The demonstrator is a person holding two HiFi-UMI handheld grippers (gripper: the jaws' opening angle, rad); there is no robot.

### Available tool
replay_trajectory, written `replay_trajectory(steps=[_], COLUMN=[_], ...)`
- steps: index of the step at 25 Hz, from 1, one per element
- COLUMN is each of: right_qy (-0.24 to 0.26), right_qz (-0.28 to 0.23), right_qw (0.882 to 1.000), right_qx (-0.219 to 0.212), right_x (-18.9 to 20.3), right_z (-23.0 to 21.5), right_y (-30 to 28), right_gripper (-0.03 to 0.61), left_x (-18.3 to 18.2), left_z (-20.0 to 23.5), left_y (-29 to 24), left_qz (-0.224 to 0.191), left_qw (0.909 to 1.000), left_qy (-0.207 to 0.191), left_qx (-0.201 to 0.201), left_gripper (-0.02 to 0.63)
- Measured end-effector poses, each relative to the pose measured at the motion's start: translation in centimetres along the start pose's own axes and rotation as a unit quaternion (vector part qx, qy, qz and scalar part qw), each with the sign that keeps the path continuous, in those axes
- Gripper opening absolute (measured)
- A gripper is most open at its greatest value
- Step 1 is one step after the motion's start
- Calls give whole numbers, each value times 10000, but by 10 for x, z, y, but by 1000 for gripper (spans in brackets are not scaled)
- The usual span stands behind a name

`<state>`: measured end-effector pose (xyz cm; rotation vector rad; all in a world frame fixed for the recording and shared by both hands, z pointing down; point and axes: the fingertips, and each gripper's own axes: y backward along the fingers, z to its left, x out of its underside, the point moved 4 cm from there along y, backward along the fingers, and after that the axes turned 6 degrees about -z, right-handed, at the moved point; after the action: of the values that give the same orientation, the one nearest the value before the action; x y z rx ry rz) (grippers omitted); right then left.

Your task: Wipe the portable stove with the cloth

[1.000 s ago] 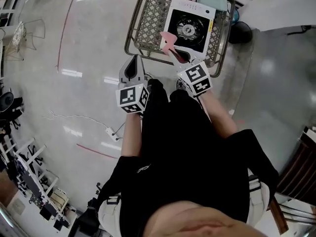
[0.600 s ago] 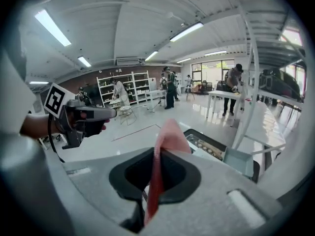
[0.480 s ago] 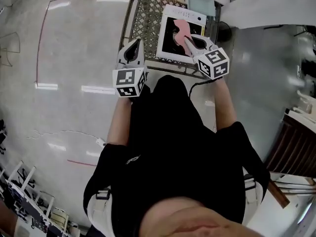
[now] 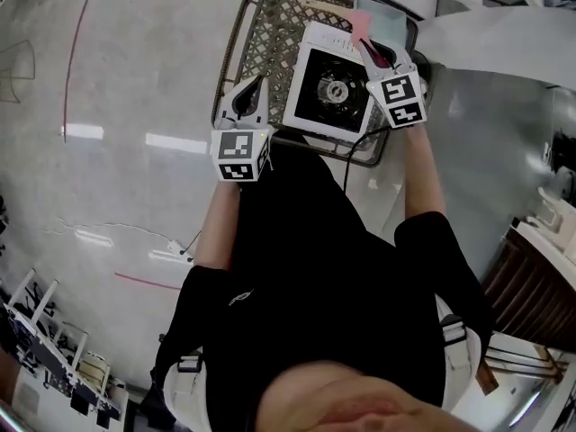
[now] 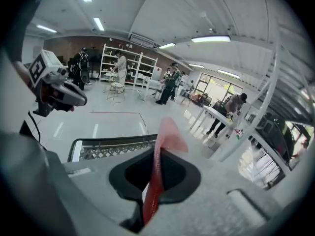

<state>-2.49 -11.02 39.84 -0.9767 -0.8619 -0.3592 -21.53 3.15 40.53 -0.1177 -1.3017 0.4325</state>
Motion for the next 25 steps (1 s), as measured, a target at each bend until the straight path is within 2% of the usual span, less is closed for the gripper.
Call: replay_trajectory(steps=[4, 6, 11, 13, 15, 17, 19, 20, 22, 25], right_qy=[241, 586, 1477, 1881, 2069, 2056, 1984, 1904, 1565, 730], right_qz=[-89, 126, 680, 815, 905, 974, 1105, 1184, 1308, 1315], right_qw=[9993, 9966, 9747, 9645, 9592, 9588, 9590, 9597, 9646, 9767], right_qx=[-280, -570, -1535, -1667, -1702, -1700, -1697, -1696, -1670, -1532], right_x=[8, 26, 85, 103, 117, 127, 134, 138, 141, 141], right_z=[-29, -27, 18, 32, 39, 40, 35, 32, 24, 11], right_y=[-65, -101, -154, -160, -161, -161, -159, -156, -146, -128], right_gripper=[11, 11, 12, 12, 14, 33, 112, 130, 152, 169], left_x=[0, 5, 21, 27, 34, 38, 38, 37, 35, 28], left_z=[10, 14, 17, 17, 17, 17, 18, 18, 20, 25], left_y=[-19, -31, -45, -47, -50, -54, -59, -61, -64, -67], left_qz=[235, 329, 572, 645, 720, 762, 759, 752, 746, 745], left_qw=[9991, 9979, 9950, 9944, 9942, 9944, 9952, 9957, 9963, 9969], left_qy=[63, 185, 199, 199, 204, 201, 185, 178, 163, 112], left_qx=[-337, -521, -791, -813, -776, -698, -585, -517, -384, -230], left_gripper=[-2, 0, -1, 0, 0, -1, 0, 0, 0, 0])
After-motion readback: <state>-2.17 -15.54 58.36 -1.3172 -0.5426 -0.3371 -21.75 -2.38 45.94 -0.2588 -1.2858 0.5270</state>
